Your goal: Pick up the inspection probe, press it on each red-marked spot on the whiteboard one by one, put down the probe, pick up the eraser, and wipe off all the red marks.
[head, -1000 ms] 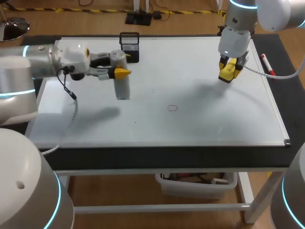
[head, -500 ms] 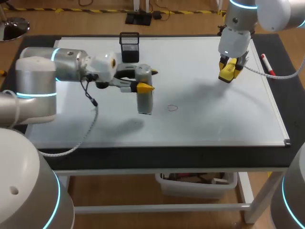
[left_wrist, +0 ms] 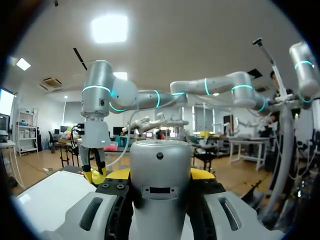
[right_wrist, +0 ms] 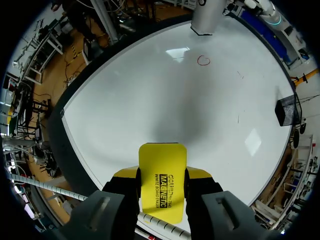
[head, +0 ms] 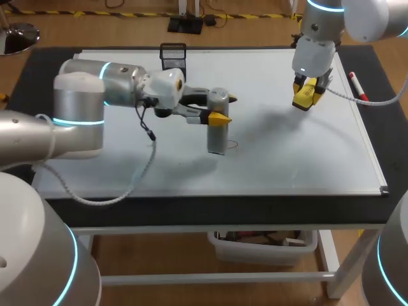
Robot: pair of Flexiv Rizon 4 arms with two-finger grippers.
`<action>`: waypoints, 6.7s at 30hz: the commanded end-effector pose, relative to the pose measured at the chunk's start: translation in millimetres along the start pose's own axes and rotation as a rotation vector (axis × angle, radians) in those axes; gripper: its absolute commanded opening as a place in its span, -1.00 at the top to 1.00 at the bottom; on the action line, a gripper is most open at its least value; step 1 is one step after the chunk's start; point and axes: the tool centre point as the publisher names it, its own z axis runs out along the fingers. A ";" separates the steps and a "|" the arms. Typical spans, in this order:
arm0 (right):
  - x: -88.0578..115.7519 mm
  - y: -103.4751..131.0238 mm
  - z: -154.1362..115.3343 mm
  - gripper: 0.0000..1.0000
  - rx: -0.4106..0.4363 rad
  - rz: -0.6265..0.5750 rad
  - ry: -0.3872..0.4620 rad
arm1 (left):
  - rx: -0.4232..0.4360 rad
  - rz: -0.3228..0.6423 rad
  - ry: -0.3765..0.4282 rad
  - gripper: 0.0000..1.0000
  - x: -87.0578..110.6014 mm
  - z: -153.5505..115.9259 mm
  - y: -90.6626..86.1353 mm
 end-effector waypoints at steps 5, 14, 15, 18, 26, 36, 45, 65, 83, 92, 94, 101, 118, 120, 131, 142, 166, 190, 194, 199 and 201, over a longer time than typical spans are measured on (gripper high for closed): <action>0.7 -0.7 -1.1 1.00 0.002 -0.002 0.002 | 0.017 0.021 0.036 1.00 -18.7 12.6 10.0; 0.7 -0.7 -1.1 1.00 0.002 -0.002 0.002 | 0.032 0.021 0.039 1.00 -34.0 19.1 17.4; 0.7 -0.7 -1.1 1.00 0.002 -0.002 0.002 | 0.032 0.022 0.040 1.00 -35.8 20.5 18.3; 0.7 -0.7 -1.1 1.00 0.002 -0.002 0.002 | 0.031 0.015 0.037 1.00 -41.2 23.2 21.9; 0.7 -0.7 -1.1 1.00 0.002 -0.002 0.002 | 0.029 0.004 0.027 1.00 -49.0 24.9 26.8; 0.7 -0.7 -1.1 1.00 0.002 -0.002 0.002 | 0.019 0.007 0.009 1.00 -54.1 21.5 29.7; 0.7 -0.7 -1.1 1.00 0.002 -0.002 0.002 | -0.005 0.004 -0.004 1.00 -58.4 17.8 37.0; 0.7 -0.7 -1.1 1.00 0.002 -0.002 0.002 | -0.010 -0.027 -0.024 1.00 -60.6 13.6 46.4; 0.7 -0.7 -1.1 1.00 0.002 -0.002 0.002 | 0.003 -0.007 -0.025 1.00 -54.6 13.6 31.2; 0.7 -0.7 -1.1 1.00 0.002 -0.002 0.002 | 0.009 0.020 -0.075 1.00 -53.1 -10.8 1.9; 0.7 -0.7 -1.1 1.00 0.002 -0.002 0.002 | 0.011 0.029 -0.095 1.00 -54.4 -20.2 -2.4; 0.7 -0.7 -1.1 1.00 0.002 -0.002 0.002 | 0.012 0.067 -0.175 1.00 -57.1 -59.8 -17.0; 0.7 -0.7 -1.1 1.00 0.002 -0.002 0.002 | 0.013 0.117 -0.424 1.00 -42.9 -176.6 -35.6; 0.7 -0.7 -1.1 1.00 0.002 -0.002 0.002 | 0.011 0.120 -0.450 1.00 -41.3 -189.6 -37.2; 0.7 -0.7 -1.1 1.00 0.002 -0.002 0.002 | 0.001 0.114 -0.517 1.00 -37.1 -230.2 -37.1; 0.7 -0.7 -1.1 1.00 0.002 -0.002 0.002 | 0.003 0.119 -0.542 1.00 -33.3 -246.2 -38.9; -67.7 128.6 20.2 1.00 0.018 -0.355 0.045 | 0.003 0.119 -0.542 1.00 -33.3 -246.2 -38.9; -124.6 235.1 58.7 1.00 -0.008 -0.651 0.101 | 0.003 0.119 -0.542 1.00 -33.3 -246.2 -38.9; -120.8 239.4 64.4 1.00 -0.019 -0.643 0.098 | 0.003 0.119 -0.542 1.00 -33.3 -246.2 -38.9; -115.4 243.0 73.0 1.00 -0.034 -0.636 0.100 | 0.003 0.119 -0.542 1.00 -33.3 -246.2 -38.9; -113.6 243.9 74.4 1.00 -0.037 -0.634 0.099 | 0.003 0.119 -0.542 1.00 -33.3 -246.2 -38.9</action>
